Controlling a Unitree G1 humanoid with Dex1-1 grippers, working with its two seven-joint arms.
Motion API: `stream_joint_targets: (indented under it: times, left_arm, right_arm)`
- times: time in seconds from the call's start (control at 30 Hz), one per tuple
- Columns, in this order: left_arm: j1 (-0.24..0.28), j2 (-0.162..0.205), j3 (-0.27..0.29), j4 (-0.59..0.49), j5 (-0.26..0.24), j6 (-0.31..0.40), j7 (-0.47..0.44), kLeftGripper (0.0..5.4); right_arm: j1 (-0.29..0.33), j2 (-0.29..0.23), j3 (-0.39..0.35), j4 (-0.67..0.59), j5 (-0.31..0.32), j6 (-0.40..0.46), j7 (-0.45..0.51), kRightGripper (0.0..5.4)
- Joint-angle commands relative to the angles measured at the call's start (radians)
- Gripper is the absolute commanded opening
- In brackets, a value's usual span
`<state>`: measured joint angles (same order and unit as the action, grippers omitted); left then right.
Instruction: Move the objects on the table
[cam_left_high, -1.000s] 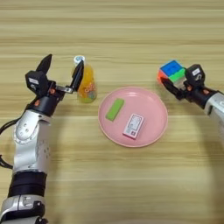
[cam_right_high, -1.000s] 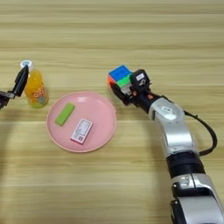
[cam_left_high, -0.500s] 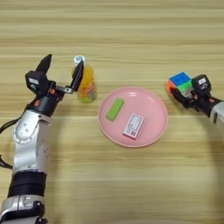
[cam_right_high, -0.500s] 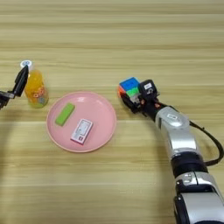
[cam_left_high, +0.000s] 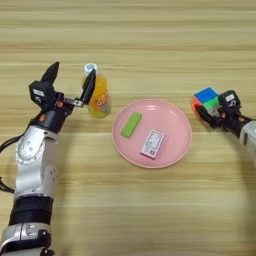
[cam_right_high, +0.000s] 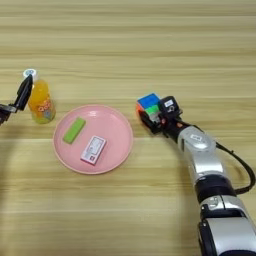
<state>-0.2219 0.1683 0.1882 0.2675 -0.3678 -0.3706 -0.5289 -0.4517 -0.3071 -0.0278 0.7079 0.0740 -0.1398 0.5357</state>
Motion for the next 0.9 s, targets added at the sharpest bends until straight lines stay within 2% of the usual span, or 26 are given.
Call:
stream_joint_targets:
  times: [0.03, 0.3, 0.43, 0.9]
  left_arm:
    - [0.002, 0.001, -0.003, 0.000, 0.012, -0.009, 0.004, 5.40]
    - [0.006, 0.003, -0.002, -0.006, 0.012, -0.010, 0.003, 5.40]
    - [0.010, 0.005, -0.007, -0.048, 0.008, -0.004, 0.002, 5.40]
    - [0.064, 0.013, -0.073, -0.200, 0.019, 0.025, -0.017, 5.40]
  right_arm:
    - [-0.002, -0.003, 0.006, -0.025, -0.004, -0.005, 0.007, 4.12]
    - [0.013, 0.004, 0.003, -0.122, 0.010, 0.003, 0.010, 4.91]
    - [0.015, 0.005, -0.002, -0.156, 0.018, 0.009, 0.007, 5.37]
    - [0.034, 0.015, 0.004, -0.283, 0.039, 0.044, 0.001, 5.37]
